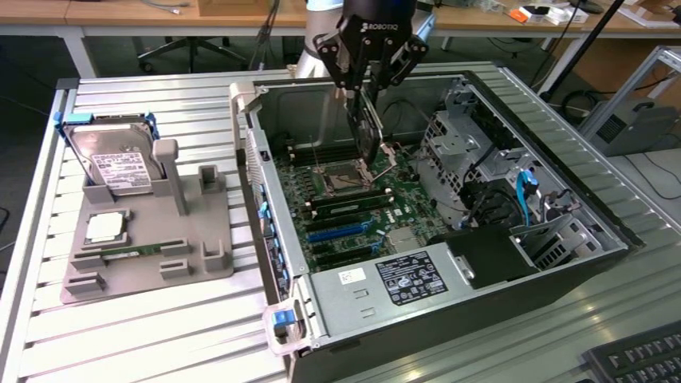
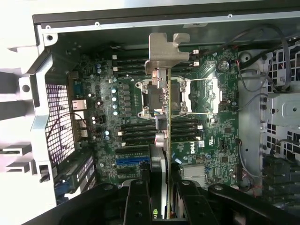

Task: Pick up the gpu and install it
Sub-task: 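Pick up the gpu and move the gpu toward the slot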

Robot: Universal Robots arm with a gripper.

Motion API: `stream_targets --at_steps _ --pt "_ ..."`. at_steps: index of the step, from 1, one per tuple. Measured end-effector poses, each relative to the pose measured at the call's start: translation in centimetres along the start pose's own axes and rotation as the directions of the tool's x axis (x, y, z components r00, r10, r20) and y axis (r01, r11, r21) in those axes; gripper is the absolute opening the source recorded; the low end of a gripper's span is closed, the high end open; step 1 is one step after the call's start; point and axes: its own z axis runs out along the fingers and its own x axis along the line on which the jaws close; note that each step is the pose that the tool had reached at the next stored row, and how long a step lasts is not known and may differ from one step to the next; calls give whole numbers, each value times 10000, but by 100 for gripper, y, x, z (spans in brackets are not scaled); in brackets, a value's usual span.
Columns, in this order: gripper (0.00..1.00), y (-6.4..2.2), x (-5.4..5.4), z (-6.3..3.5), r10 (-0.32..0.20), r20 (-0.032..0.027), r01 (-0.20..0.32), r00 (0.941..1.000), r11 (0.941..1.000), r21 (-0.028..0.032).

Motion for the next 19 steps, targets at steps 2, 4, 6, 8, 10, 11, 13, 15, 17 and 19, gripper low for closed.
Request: stream_targets --at_steps 2,4,6,8,10,11,13,15,17,19 --pt "27 1 -10 1 0 0 0 10000 10000 2" --pt "27 2 -18 3 0 0 0 10000 10000 4" --pt "27 2 -23 4 1 0 -1 10000 10000 5" --pt "27 3 -29 6 0 0 0 10000 10000 6" --pt "27 3 -36 8 -1 1 1 10000 10000 8" --pt "27 3 -39 9 0 1 0 10000 10000 8" --pt "27 4 -43 10 0 0 0 10000 10000 11" --pt "27 4 -48 11 0 1 0 10000 10000 14" --pt "27 5 -54 12 -1 1 1 10000 10000 18" --pt "27 6 -64 14 -1 1 1 10000 10000 23"
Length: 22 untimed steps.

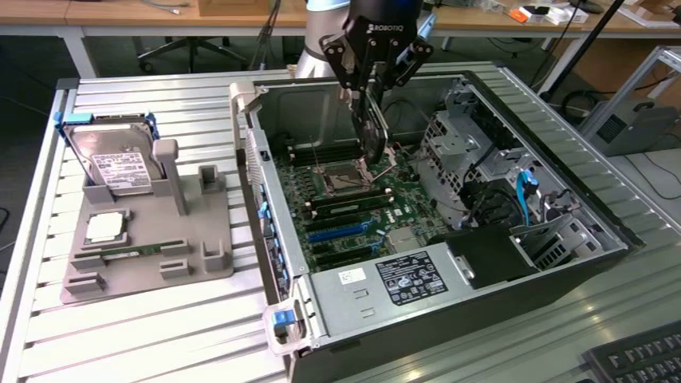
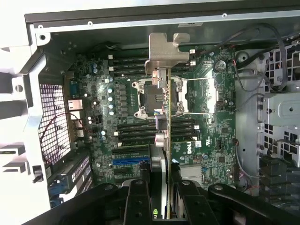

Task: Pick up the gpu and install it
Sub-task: 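Pick up the gpu and move the gpu toward the slot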

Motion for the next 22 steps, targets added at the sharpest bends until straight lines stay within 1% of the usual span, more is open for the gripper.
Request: stream_targets --at_steps 22 --pt "27 9 -111 17 0 3 0 10000 10000 35"
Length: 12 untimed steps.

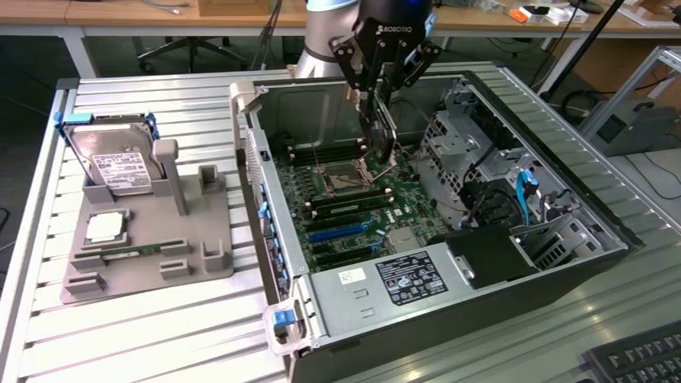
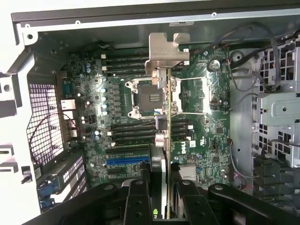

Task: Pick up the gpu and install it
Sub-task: 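Pick up the gpu and move the gpu toward the slot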

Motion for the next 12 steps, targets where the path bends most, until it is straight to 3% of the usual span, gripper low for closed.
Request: stream_targets --at_steps 12 --pt "27 4 -52 8 -1 1 1 10000 10000 17"
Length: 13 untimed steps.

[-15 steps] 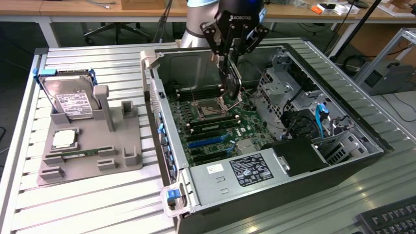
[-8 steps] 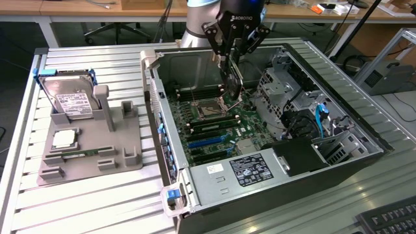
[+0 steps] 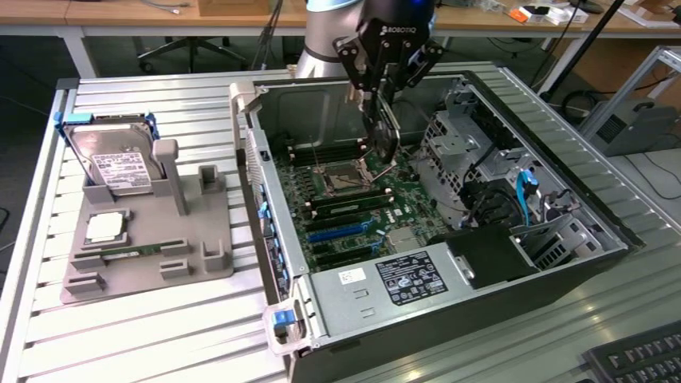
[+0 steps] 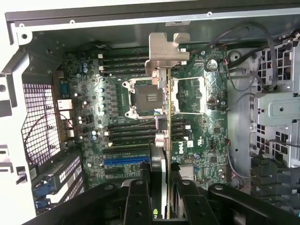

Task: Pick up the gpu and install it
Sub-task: 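Pick up the gpu and move the gpu toward the slot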

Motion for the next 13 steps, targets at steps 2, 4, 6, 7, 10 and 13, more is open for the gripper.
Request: stream_targets --at_steps 2,4,6,7,10,13 --pt "27 1 -11 2 0 0 0 10000 10000 4" --pt "27 2 -18 3 0 0 0 10000 10000 5" --pt "27 2 -27 4 0 1 0 10000 10000 8" --pt "27 2 -31 5 0 1 0 10000 10000 8" --pt "27 4 -47 7 0 1 0 10000 10000 12" --pt "27 5 -64 9 -1 1 1 10000 10000 18"
